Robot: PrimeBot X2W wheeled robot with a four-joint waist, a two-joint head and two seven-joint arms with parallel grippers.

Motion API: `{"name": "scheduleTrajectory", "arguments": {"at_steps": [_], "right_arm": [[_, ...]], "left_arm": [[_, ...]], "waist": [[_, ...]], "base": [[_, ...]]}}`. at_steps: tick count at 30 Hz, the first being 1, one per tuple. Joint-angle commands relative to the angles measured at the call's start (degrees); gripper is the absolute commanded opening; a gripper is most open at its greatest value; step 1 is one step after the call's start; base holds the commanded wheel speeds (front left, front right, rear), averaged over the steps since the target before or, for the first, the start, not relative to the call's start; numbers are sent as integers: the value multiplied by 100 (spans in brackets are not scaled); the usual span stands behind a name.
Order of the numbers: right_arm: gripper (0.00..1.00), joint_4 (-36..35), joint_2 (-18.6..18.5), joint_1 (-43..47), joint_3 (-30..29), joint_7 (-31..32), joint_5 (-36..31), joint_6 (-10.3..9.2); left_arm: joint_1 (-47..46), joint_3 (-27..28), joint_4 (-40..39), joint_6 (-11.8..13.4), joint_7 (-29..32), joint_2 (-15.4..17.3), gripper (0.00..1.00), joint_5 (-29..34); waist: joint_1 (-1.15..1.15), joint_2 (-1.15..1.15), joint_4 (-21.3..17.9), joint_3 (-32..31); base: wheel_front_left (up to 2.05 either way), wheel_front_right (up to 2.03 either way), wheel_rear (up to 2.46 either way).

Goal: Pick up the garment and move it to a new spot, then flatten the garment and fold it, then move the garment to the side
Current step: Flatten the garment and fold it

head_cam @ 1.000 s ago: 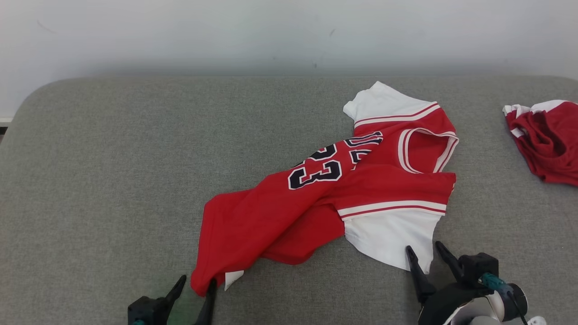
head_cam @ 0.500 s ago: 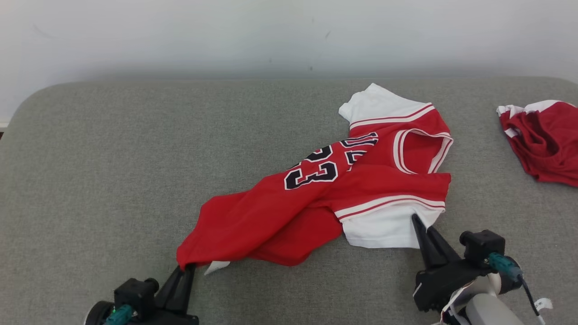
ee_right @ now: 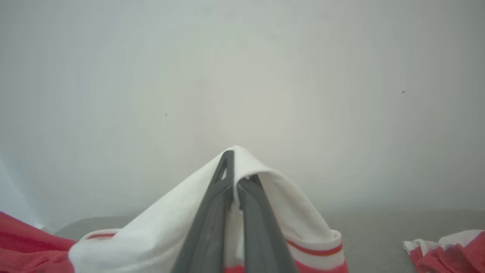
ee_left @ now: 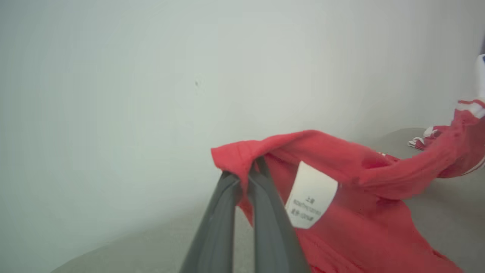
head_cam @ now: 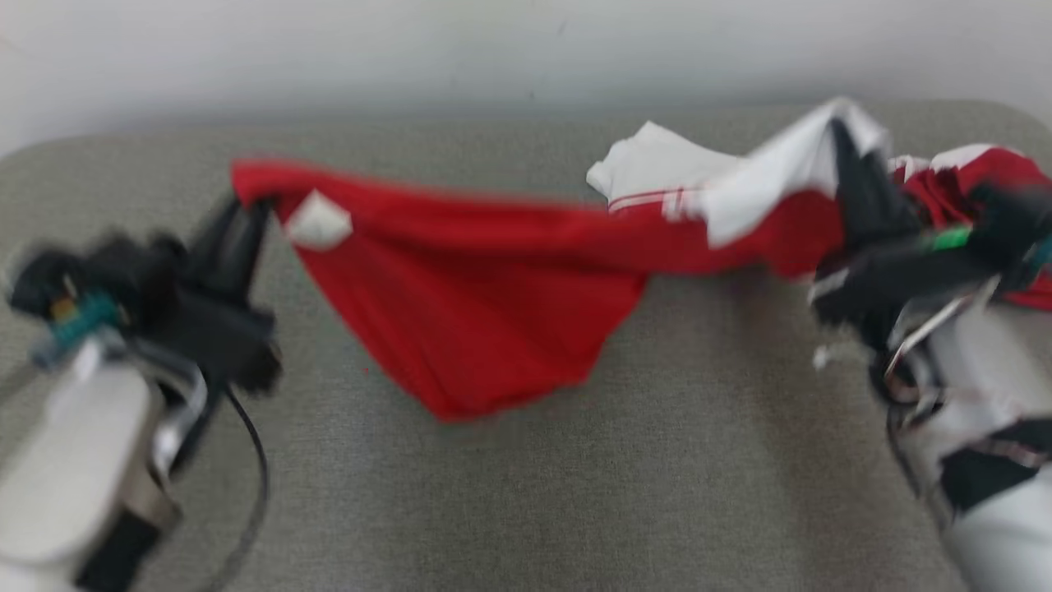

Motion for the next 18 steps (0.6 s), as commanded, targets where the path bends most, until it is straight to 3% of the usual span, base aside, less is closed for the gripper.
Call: {"name": "scheduleTrajectory", "arguments": {"at_steps": [1, 11, 18], "right_arm": [[0, 12, -43, -327, -79, 74, 95, -16], [0, 540, -59, -3633, -545, 844, 238, -16], [0, 1426, -2, -5909, -716, 1233, -32, -16]], "left_arm": [[-384, -54, -31, 11, 104, 156, 0, -36], [-3847, -654, 392, 12, 961, 858, 0, -814], [-6002, -1284, 1089, 12, 1257, 1009, 0, -1130]], "waist": [[0, -1, -122, 423], [0, -1, -273, 1910], [0, -1, -309, 2598]], "base": [[0, 0, 0], [0, 0, 0], [0, 0, 0]]}}
